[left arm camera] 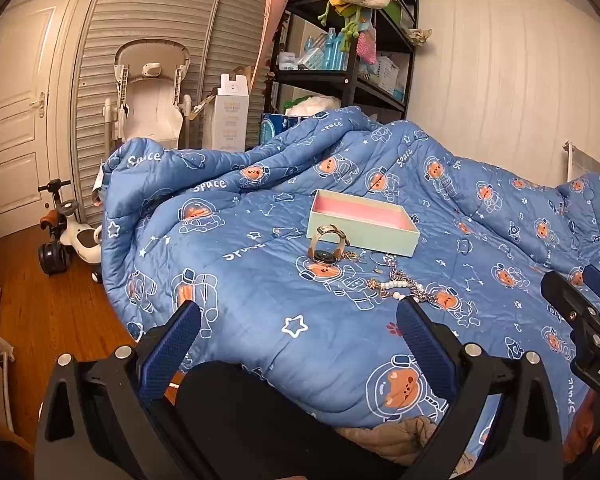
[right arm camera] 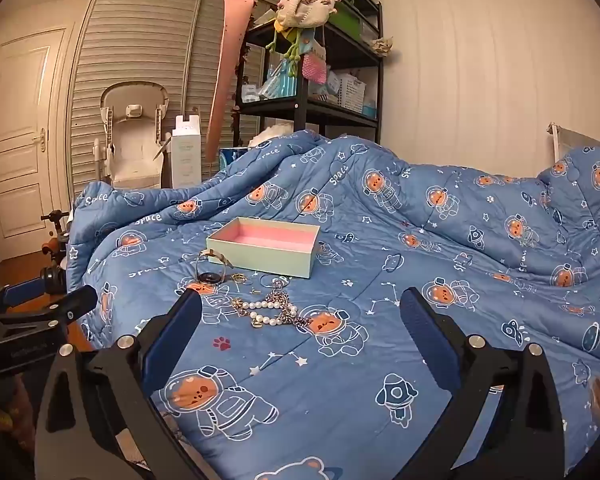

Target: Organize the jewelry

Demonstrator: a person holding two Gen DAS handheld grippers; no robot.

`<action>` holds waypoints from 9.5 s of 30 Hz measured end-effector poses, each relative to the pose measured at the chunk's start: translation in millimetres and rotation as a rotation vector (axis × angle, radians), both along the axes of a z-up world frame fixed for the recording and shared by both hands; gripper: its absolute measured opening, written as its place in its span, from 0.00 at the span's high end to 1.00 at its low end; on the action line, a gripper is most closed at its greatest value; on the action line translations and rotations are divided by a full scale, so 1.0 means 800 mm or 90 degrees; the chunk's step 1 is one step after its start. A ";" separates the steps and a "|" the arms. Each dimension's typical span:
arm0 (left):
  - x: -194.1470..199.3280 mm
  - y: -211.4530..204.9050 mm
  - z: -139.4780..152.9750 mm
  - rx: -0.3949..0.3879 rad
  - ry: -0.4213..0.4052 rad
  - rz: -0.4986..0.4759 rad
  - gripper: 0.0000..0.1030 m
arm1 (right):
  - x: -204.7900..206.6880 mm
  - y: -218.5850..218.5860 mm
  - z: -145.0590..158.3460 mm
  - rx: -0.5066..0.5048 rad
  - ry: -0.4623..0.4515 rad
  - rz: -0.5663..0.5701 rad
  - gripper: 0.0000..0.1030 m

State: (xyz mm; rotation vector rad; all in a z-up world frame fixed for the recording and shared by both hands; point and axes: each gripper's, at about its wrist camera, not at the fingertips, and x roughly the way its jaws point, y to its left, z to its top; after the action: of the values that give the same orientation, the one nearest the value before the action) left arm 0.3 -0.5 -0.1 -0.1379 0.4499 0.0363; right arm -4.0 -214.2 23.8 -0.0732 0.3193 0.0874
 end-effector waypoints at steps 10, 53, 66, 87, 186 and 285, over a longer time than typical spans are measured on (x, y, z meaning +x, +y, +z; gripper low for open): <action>0.000 0.001 0.000 -0.007 0.001 0.000 0.07 | -0.001 0.002 -0.001 0.002 -0.001 0.002 0.05; 0.000 0.001 0.000 -0.008 0.001 -0.001 0.07 | 0.003 -0.004 -0.008 0.015 0.011 -0.010 0.05; 0.000 0.001 0.000 -0.008 0.002 -0.001 0.07 | 0.003 -0.004 -0.008 0.016 0.012 -0.010 0.05; 0.003 -0.007 -0.009 -0.008 0.002 -0.001 0.07 | 0.003 -0.001 -0.010 0.020 0.017 -0.010 0.05; 0.321 -0.013 0.000 -0.043 0.156 -0.210 0.96 | 0.317 0.017 -0.051 0.083 0.366 0.333 0.85; 0.258 -0.021 -0.078 -0.071 0.241 -0.185 0.07 | 0.281 -0.048 -0.117 0.047 0.397 0.236 0.31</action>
State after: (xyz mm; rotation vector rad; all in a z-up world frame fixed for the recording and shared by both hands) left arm 206.9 -17.6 -62.9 -0.1750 0.8469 -0.2519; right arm 221.0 -252.7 -70.1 -0.0294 0.9230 0.4944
